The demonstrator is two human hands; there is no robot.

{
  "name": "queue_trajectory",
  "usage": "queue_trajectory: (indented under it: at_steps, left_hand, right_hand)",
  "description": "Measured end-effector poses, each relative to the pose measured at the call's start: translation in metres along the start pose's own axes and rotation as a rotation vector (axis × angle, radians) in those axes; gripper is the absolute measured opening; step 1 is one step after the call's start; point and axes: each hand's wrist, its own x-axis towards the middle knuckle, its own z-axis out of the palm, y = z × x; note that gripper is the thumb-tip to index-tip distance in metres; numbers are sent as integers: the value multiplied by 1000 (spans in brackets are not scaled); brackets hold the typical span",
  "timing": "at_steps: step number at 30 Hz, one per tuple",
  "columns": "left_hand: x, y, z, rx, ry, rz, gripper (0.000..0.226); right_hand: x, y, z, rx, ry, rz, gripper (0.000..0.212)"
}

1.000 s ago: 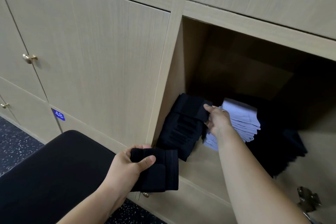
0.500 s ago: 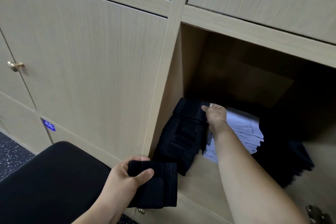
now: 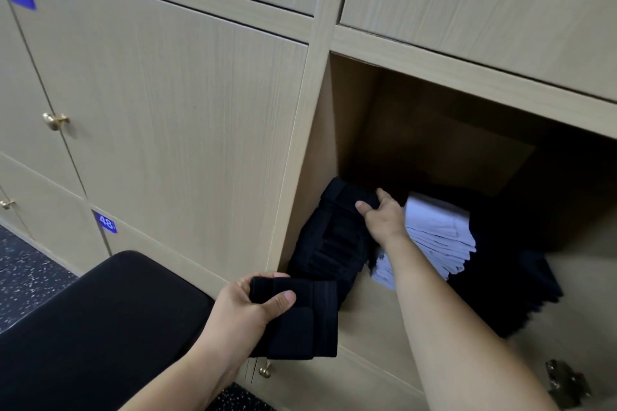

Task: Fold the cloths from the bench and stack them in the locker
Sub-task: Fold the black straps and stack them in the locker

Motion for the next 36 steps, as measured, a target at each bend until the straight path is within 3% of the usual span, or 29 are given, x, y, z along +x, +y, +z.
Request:
queue_trajectory:
  at_steps: [10, 13, 16, 18, 20, 25, 28, 30, 33, 36]
  left_hand:
    - [-31, 20, 4, 21, -2, 30, 21]
    - [-43, 25, 8, 44, -6, 47, 15]
    - [-53, 27, 16, 66, -10, 67, 14]
    - [-59, 26, 20, 76, -6, 84, 16]
    - [-66, 24, 23, 63, -5, 82, 18]
    - [-80, 17, 22, 103, -123, 25, 18]
    - [-81, 15, 25, 127, -89, 29, 15]
    - [-75, 15, 29, 139, -44, 38, 25]
    - [-65, 16, 35, 170, -21, 40, 54]
    - [-60, 17, 41, 202, -35, 43, 50]
  right_hand:
    - [-72, -16, -15, 215, -21, -62, 38]
    - [-121, -29, -25, 271, -232, -78, 18]
    - [-166, -36, -40, 255, -545, -50, 21]
    - [-187, -35, -47, 264, -625, -63, 12]
    - [-200, -32, -54, 257, -601, -78, 3]
    - [-215, -26, -71, 355, -393, -48, 4]
    - [-221, -20, -75, 416, -367, 13, 6]
    - [-224, -18, -77, 403, -405, 44, 13]
    - [-226, -14, -78, 373, -409, 49, 7]
    - [-219, -9, -79, 370, -360, 55, 3]
